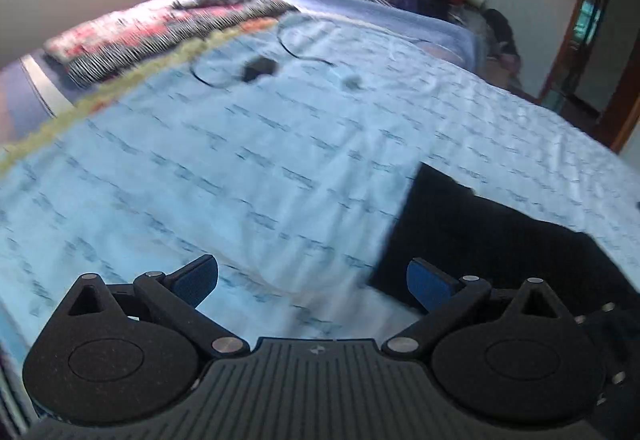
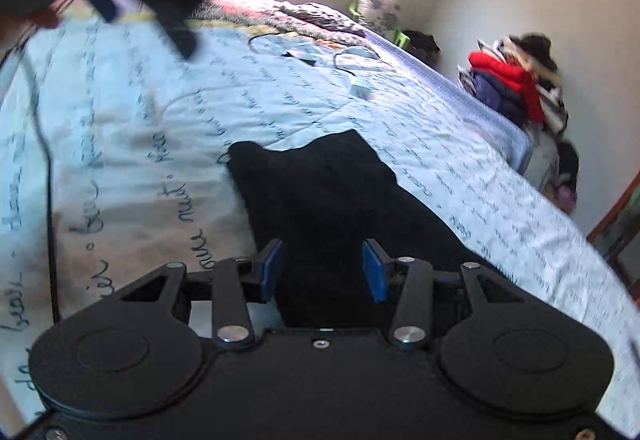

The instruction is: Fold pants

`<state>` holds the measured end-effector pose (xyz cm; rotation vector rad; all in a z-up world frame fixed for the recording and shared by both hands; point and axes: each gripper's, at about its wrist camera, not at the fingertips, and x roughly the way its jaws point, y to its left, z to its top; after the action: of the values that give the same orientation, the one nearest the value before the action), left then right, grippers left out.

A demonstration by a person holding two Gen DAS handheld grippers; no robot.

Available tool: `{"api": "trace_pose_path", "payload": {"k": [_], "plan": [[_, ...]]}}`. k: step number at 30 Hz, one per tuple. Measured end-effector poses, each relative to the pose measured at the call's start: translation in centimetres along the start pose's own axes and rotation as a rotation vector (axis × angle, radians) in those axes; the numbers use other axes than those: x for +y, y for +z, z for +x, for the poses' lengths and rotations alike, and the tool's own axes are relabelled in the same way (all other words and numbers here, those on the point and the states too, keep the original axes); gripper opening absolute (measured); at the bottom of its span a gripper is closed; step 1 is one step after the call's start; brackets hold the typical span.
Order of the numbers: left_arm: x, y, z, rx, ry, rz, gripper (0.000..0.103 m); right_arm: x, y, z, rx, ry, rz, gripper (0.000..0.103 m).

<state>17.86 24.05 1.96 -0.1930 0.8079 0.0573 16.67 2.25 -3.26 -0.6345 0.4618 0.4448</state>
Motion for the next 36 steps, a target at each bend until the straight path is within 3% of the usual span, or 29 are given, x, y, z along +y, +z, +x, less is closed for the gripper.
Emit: {"api": "trace_pose_path", "payload": {"k": [2, 13, 19, 21, 22, 25, 28, 31, 34, 36], "plan": [[-0.6, -0.2, 2.2, 0.055, -0.076, -0.049, 0.101, 1.3, -0.2, -0.1, 0.0, -0.036, -0.081, 0.044], [0.2, -0.3, 6.5, 0.166, -0.15, -0.157, 0.1, 4.9, 1.5, 3.3, -0.005, -0.07, -0.276, 0.044], [0.5, 0.1, 7.9, 0.223, -0.244, -0.188, 0.1, 6.0, 2.3, 4.7, -0.023, -0.102, -0.36, 0.044], [0.6, 0.4, 8.2, 0.225, -0.262, -0.188, 0.1, 5.9, 2.5, 5.2, -0.027, -0.079, -0.356, 0.038], [0.8, 0.5, 8.3, 0.224, -0.261, -0.202, 0.1, 5.8, 2.6, 5.3, -0.026, -0.052, -0.341, 0.027], [1.2, 0.9, 8.2, 0.224, -0.279, -0.224, 0.1, 5.2, 2.5, 4.7, -0.05, -0.026, -0.285, 0.019], [0.6, 1.4, 7.5, 0.187, -0.248, -0.182, 0.1, 3.7, 2.4, 3.8, -0.066, 0.05, -0.184, 0.018], [-1.2, 1.8, 6.7, 0.132, -0.178, -0.102, 0.1, 0.6, 1.6, 1.4, -0.05, 0.165, -0.059, 0.029], [-3.5, 1.7, 5.9, 0.087, -0.163, 0.005, 0.101, -5.9, -0.9, -1.8, -0.058, 0.282, 0.159, 0.029], [-5.6, 1.5, 5.8, 0.07, -0.133, 0.075, 0.101, -11.6, -3.2, -2.0, -0.02, 0.243, 0.282, 0.031]]}}
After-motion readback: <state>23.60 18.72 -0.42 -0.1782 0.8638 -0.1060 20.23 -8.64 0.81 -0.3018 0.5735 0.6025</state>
